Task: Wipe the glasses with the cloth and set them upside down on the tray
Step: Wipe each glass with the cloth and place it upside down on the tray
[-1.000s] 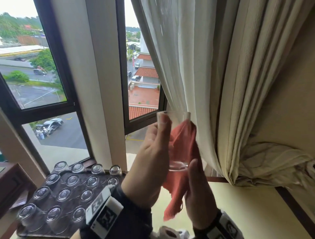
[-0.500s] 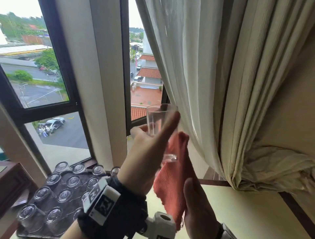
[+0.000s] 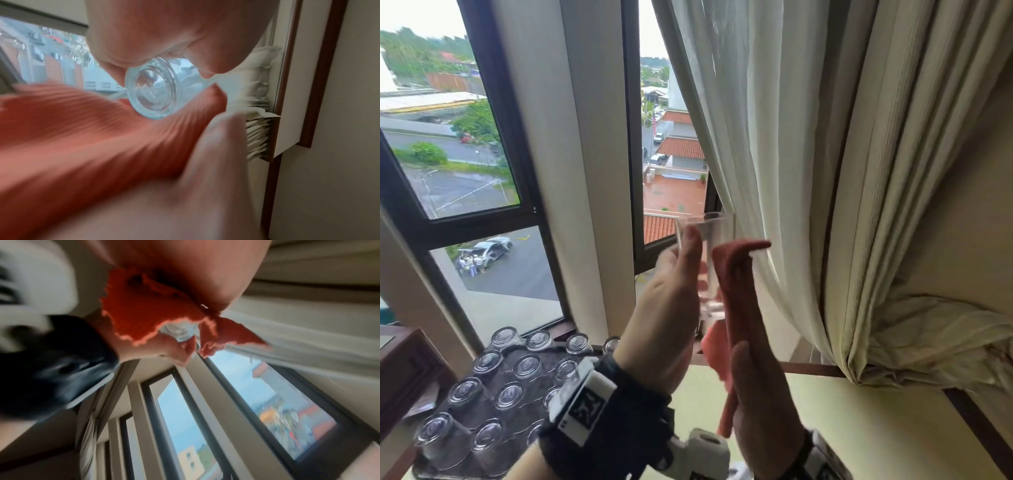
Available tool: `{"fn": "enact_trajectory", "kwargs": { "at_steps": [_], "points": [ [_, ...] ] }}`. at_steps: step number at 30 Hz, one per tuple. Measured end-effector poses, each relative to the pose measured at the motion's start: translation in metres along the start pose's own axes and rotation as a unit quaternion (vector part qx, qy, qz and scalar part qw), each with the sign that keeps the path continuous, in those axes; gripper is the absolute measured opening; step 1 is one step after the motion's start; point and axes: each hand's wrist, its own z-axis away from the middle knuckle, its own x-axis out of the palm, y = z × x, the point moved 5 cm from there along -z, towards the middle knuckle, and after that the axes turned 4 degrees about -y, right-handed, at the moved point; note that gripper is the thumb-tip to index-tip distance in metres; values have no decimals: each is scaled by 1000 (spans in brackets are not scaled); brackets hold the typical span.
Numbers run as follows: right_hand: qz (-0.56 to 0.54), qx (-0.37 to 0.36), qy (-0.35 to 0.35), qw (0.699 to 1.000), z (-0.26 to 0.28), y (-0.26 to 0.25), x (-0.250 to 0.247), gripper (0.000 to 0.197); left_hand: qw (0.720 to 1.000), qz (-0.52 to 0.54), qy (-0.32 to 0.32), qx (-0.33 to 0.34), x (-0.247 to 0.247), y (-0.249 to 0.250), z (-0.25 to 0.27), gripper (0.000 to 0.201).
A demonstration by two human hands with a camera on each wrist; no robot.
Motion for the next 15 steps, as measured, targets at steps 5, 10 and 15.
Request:
{"fn": "enact_trajectory", "kwargs": {
  "at_steps": [5, 10, 15],
  "points": [
    [-126, 117, 1, 985, 1, 14, -4, 95, 998, -35, -49, 34, 4, 8, 6, 48],
    [-126, 117, 31, 985, -25, -4, -27, 111, 995, -35, -85, 31, 26, -16, 20, 42],
    [-48, 41, 13, 998, -15, -7, -15, 81, 1000, -19, -21, 6, 17, -12, 8, 56]
  ]
}}
